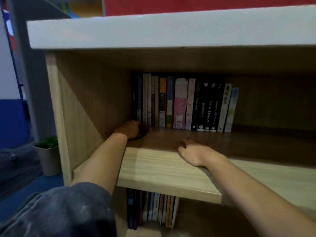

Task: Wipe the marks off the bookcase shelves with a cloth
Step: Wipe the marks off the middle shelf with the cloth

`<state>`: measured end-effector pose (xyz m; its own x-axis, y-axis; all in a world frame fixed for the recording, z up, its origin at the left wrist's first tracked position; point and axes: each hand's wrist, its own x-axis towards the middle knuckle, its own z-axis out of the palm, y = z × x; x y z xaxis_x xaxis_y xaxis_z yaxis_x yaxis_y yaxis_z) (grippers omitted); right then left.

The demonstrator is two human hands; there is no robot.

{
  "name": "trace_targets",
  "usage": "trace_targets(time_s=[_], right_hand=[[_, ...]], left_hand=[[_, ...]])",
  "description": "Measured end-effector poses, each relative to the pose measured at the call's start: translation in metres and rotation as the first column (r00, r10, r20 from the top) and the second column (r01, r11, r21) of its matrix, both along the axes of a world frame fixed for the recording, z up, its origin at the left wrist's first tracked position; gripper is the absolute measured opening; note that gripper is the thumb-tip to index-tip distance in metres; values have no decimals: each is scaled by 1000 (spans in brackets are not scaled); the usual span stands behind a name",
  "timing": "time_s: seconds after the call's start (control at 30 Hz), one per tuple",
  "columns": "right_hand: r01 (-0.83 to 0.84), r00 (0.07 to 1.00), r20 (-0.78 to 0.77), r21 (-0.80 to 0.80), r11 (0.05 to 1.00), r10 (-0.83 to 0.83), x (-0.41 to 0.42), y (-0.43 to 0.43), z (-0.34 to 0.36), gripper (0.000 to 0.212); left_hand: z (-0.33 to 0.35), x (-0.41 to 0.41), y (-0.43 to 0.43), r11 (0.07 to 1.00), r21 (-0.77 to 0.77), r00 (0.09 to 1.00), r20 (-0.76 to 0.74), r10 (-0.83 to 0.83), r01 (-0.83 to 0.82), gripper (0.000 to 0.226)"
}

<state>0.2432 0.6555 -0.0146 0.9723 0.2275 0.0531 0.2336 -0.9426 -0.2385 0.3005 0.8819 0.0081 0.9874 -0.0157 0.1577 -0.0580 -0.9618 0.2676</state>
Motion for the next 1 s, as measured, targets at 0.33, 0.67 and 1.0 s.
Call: trace_targets(time_s=[0.33, 0.67, 1.0], right_hand=[[29, 1000, 12, -16, 999, -29, -1, 0, 2, 55], [-6, 974, 223, 153, 988, -29, -70, -2, 23, 33], [-6, 819, 573, -25, 1000, 19, -147, -35, -31, 35]], left_hand=[[-3, -30, -31, 949, -201, 956, -117, -270, 243, 38], [-10, -214, -49, 824, -192, 843, 42, -536, 533, 51], [-15, -202, 18, 997, 25, 982, 175, -74, 71, 46]])
